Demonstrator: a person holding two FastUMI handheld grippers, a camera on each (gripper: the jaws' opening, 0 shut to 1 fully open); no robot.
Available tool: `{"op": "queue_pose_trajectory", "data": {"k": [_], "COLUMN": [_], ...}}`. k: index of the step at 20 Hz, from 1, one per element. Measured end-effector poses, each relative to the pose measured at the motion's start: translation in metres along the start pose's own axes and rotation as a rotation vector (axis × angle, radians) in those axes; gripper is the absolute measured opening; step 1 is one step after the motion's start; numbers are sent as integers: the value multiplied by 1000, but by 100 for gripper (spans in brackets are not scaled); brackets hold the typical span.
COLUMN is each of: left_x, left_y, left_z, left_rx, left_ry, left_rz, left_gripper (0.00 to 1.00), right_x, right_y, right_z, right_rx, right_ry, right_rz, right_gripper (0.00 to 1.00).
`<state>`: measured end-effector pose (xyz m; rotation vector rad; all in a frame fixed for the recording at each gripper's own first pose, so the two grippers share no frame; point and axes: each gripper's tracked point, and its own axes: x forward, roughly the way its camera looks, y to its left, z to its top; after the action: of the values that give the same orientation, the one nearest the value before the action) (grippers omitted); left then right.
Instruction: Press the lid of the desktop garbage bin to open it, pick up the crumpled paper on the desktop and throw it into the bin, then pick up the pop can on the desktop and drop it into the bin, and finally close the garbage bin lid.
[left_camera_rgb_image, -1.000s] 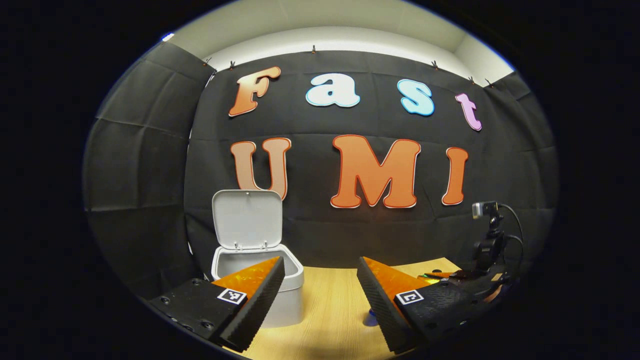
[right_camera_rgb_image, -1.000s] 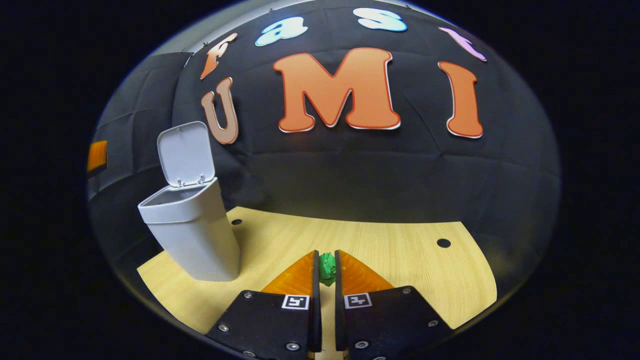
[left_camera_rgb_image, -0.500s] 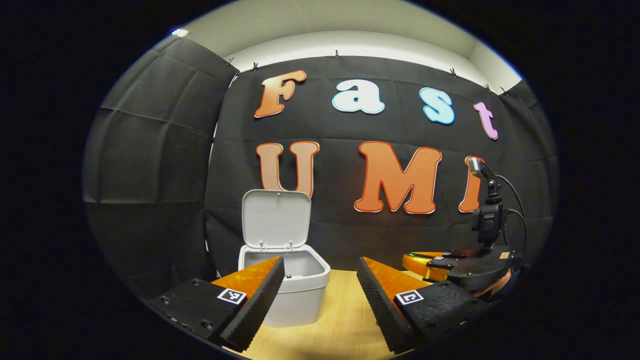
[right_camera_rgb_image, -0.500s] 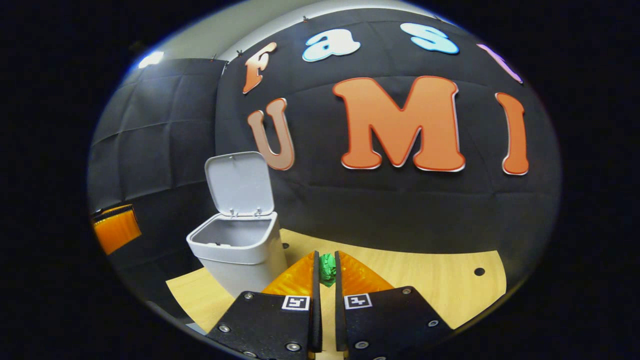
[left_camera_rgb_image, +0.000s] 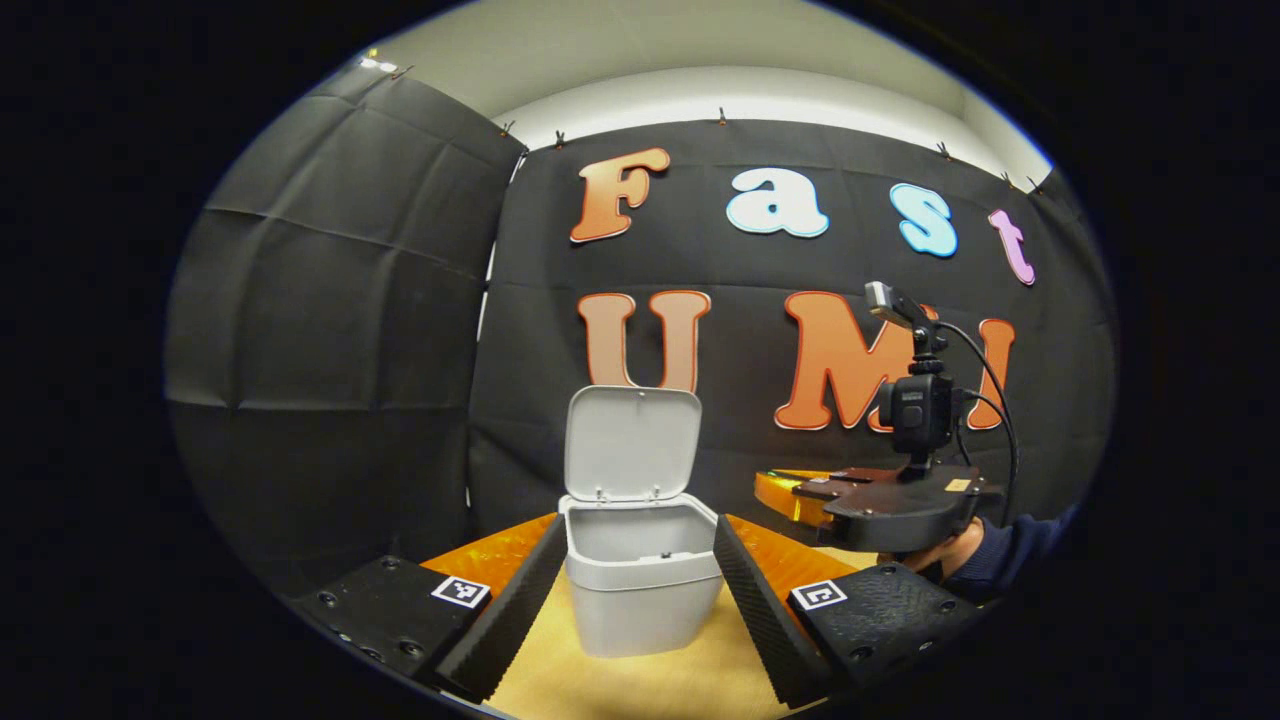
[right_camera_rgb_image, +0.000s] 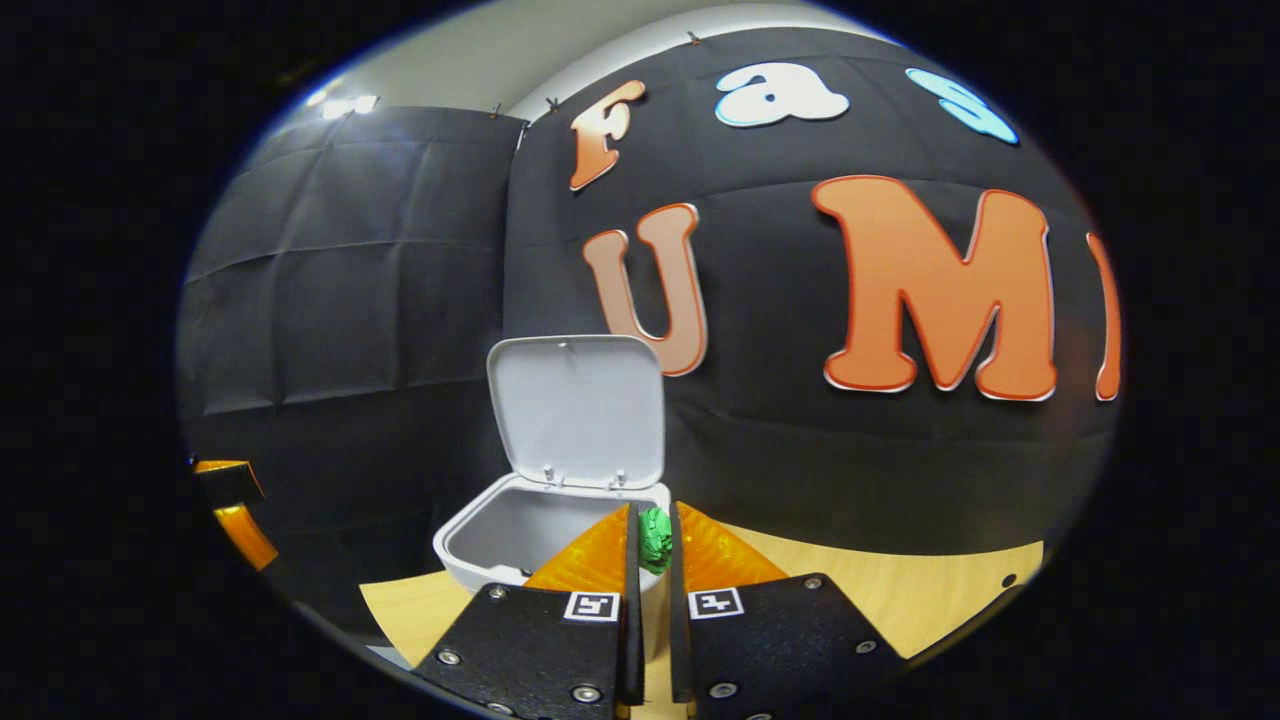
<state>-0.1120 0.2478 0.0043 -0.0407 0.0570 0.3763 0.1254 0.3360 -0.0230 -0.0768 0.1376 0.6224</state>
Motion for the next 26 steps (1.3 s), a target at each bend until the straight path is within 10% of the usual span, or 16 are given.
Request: {"op": "queue_pose_trajectory", "data": {"k": [14, 19, 23, 26], "left_x": [23, 32, 37, 46], "left_y": [92, 84, 66, 36], "left_z": [-15, -17, -19, -34], "left_rx": [4, -8, -21, -26], "left_ry": [27, 27, 11, 23], "left_rz": [91, 68, 41, -8], "left_gripper": [93, 94, 94, 94], "right_x": [87, 82, 65, 35], "right_y": [43, 43, 28, 4], "right_z": [-15, -13, -6, -4], "right_rx": [-20, -19, -8, -3], "right_ry": [10, 3, -18, -44], "right_rz": [-15, 3, -18, -53], "right_gripper": [12, 34, 84, 86]}}
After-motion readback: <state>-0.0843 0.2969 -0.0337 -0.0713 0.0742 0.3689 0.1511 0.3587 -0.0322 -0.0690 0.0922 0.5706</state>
